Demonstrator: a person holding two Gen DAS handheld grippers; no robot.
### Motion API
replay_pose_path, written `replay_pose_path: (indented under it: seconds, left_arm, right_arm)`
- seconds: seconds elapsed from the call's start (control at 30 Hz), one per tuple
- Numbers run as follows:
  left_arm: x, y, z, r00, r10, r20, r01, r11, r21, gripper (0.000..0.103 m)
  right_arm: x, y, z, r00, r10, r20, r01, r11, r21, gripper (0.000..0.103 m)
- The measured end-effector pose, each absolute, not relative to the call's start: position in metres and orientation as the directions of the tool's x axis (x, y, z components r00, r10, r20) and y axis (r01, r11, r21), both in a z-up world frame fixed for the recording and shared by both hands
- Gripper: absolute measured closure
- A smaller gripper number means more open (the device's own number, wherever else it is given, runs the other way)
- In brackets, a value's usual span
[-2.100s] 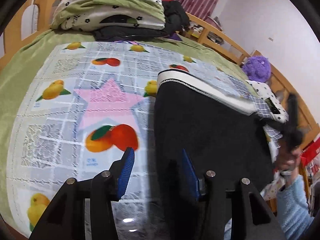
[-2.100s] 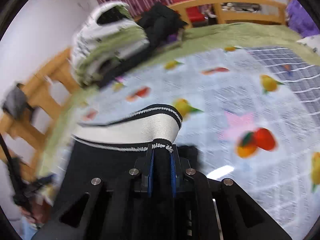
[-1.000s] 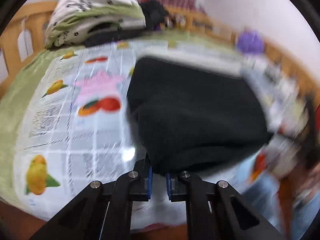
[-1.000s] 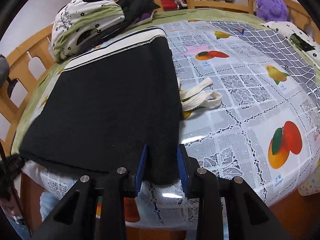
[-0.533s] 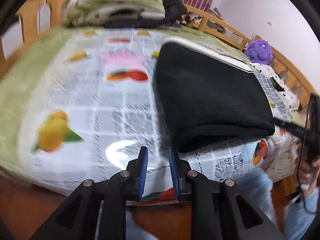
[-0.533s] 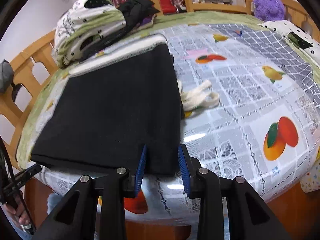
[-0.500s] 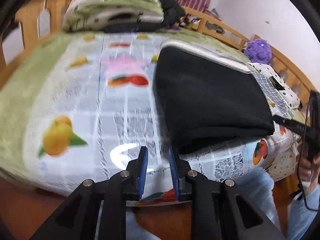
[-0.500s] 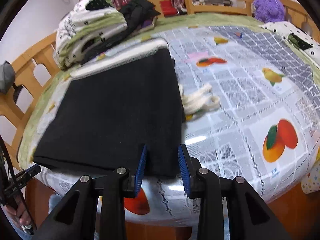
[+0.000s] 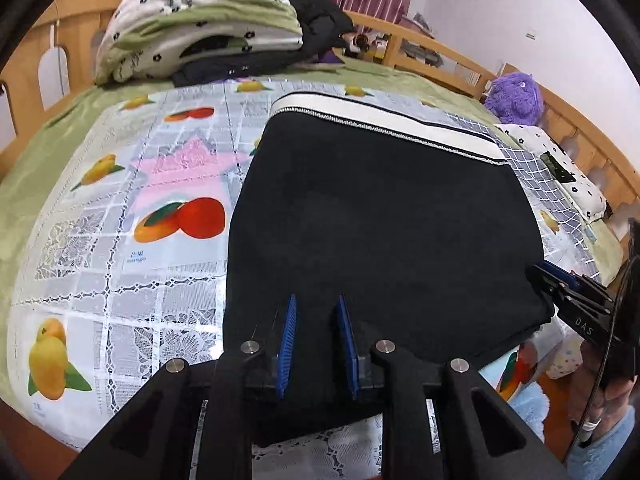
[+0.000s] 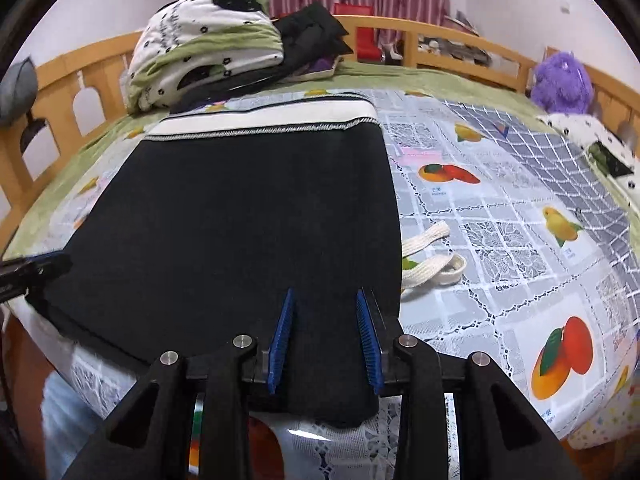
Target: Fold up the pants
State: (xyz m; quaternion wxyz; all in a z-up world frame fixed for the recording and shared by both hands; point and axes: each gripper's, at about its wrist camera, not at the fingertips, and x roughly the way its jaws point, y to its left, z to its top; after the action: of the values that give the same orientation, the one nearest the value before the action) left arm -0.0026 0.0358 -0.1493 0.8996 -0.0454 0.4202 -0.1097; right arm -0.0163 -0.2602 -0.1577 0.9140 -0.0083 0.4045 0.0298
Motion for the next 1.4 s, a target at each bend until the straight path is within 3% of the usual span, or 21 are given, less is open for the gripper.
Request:
replay_pose_path:
  seconds: [0.2,0.67,0.73,0.8,1.0,1.13,1.2,1.27,1.4]
  left_arm:
    - [-0.004,0.043,-0.151,0.617,-0.263,-0.742,0.135,0.964,-0.23,0.083]
    - [-0.009,0.055,-0.138,0.613,-0.285,-0.737,0.174,0.959,-0.225,0.081]
    - [-0.002,0.062,-0.129,0.622,-0.281,-0.731,0.167,0.96,-0.227,0.069]
    - [0.012,0.072,-0.12,0.632,-0.309,-0.711,0.171,0.95,-0.261,0.059]
    - [0.076,0.078,-0.113,0.596,-0.405,-0.694,0.195,0.911,-0.364,0.054]
    - [0.123,0.065,-0.13,0.544,-0.399,-0.738,0.21,0.916,-0.34,0.054]
    - [0.14,0.062,-0.142,0.521,-0.367,-0.77,0.195,0.93,-0.311,0.054]
    - [0.155,0.063,-0.156,0.51,-0.354,-0.784,0.177,0.935,-0.307,0.054]
    - [0.173,0.072,-0.181,0.454,-0.478,-0.753,0.17,0.875,-0.453,0.04]
  right_arm:
    - [-0.018,-0.269,-0.163,0.671,0.096,-0.736,-0.056,0.995,0.079,0.07]
    - [-0.009,-0.275,-0.143,0.643,0.125,-0.756,-0.078,0.992,0.097,0.068]
    - [-0.003,-0.283,-0.131,0.667,0.1,-0.739,-0.06,0.995,0.082,0.064]
    - [0.014,-0.294,-0.12,0.683,0.093,-0.724,-0.045,0.995,0.085,0.049]
    - [0.087,-0.326,-0.125,0.646,0.146,-0.749,0.021,0.978,0.209,0.046]
    - [0.127,-0.336,-0.153,0.579,0.259,-0.773,0.027,0.941,0.336,0.045]
    - [0.137,-0.341,-0.161,0.573,0.307,-0.76,0.012,0.924,0.383,0.034]
    - [0.146,-0.347,-0.168,0.543,0.355,-0.761,-0.012,0.91,0.415,0.031]
    - [0.157,-0.36,-0.183,0.477,0.476,-0.739,-0.038,0.851,0.524,0.027]
